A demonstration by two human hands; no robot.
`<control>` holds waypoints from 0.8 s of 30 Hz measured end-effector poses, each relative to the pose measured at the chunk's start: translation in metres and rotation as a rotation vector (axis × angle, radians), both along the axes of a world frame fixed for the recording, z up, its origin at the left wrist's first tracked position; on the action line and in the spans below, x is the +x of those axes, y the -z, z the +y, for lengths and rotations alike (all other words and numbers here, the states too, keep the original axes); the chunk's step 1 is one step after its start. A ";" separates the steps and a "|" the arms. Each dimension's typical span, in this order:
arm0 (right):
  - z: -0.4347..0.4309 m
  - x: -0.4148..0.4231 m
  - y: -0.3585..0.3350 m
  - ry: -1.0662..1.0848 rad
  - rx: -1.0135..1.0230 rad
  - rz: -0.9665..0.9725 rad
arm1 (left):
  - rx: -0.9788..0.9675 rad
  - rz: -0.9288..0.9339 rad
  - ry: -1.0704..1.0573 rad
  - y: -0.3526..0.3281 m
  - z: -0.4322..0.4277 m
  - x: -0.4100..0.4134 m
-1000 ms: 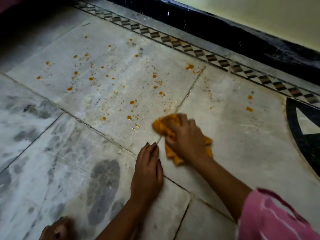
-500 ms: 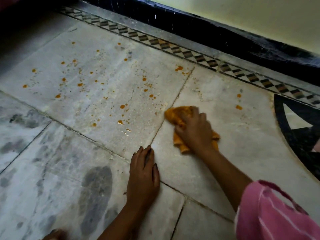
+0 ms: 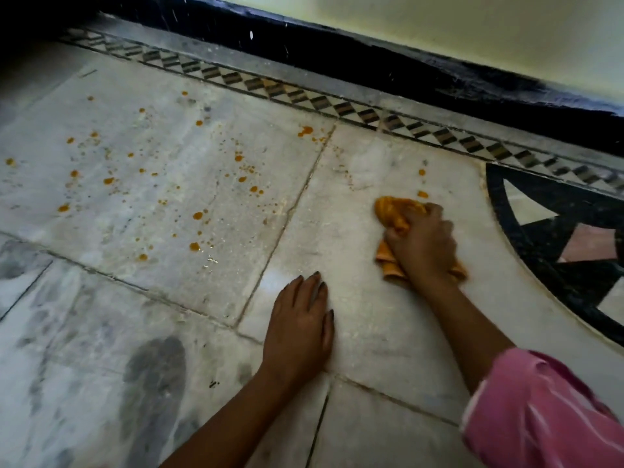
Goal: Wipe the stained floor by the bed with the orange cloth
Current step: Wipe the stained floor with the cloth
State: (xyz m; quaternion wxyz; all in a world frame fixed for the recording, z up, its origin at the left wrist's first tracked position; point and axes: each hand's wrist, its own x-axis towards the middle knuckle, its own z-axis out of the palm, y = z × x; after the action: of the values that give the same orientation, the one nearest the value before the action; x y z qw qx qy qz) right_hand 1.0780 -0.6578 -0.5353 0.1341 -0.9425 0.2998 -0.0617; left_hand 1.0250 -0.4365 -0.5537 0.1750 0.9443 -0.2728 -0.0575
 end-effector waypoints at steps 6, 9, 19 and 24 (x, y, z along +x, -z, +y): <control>0.048 -0.077 -0.004 -0.471 0.064 0.093 | 0.671 0.065 0.286 -0.082 -0.005 0.042; 0.029 -0.110 -0.022 -0.640 0.126 0.224 | 0.975 0.121 0.498 -0.144 0.001 0.063; -0.067 -0.080 -0.147 -0.460 0.129 0.409 | 1.014 -0.078 0.820 -0.244 -0.035 0.096; -0.082 -0.058 -0.144 -0.513 0.023 0.592 | 0.759 -0.153 0.689 -0.161 -0.071 0.111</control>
State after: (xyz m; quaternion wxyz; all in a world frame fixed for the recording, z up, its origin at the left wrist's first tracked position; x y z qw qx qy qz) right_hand 1.0204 -0.7398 -0.3913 0.0634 -0.9623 0.0811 0.2519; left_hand 1.1361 -0.5072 -0.3922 -0.2297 0.7980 -0.5399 -0.1374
